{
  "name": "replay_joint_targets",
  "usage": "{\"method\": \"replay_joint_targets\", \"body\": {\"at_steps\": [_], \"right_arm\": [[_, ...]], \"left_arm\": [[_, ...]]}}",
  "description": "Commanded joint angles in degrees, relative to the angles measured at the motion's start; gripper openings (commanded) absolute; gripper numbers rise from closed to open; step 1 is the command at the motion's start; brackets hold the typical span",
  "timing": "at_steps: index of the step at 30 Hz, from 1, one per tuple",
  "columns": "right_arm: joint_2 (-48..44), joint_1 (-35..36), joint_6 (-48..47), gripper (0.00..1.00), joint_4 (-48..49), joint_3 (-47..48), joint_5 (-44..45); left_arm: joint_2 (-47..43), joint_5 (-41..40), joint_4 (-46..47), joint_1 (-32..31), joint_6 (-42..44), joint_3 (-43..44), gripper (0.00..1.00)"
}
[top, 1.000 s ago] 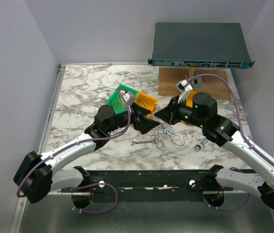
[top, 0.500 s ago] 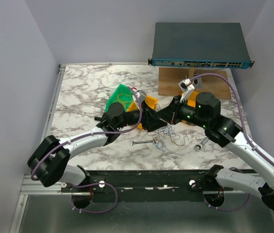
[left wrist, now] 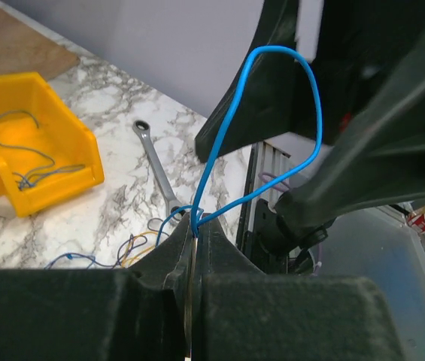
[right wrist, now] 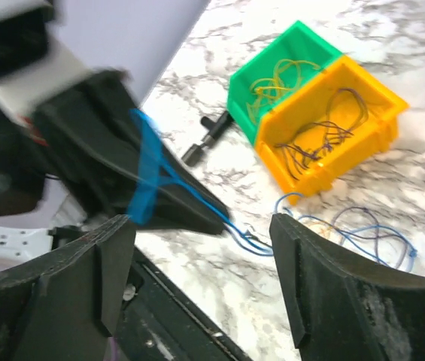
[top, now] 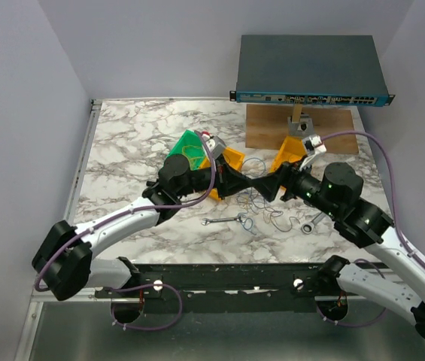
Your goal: Untangle the cables
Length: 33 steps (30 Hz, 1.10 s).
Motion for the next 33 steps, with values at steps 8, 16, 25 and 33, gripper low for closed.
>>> {"method": "replay_joint_targets", "body": {"at_steps": [8,16,25,33], "right_arm": [[-12.28,-0.04,-5.18,0.86,9.84,-19.09,-0.12],[-2.17,-0.03,-6.02,0.89,24.34,-22.4,-11.01],[7.91,-0.01,0.97,0.12,33.52,-27.88,5.05],[3.76,-0.04,8.99,0.03,33.62,-39.0,7.4]], "left_arm": [[-7.99,-2.52,-12.3,0.46,3.33,7.09,0.0],[-7.42,1.12,-6.19,0.39,-4.29,9.13,0.0],[-10.39,-1.16,-9.38,0.69,-5.2,12.87,0.0],[-18.03,-15.61,-27.22,7.17,-0.56,17.0,0.0]]}}
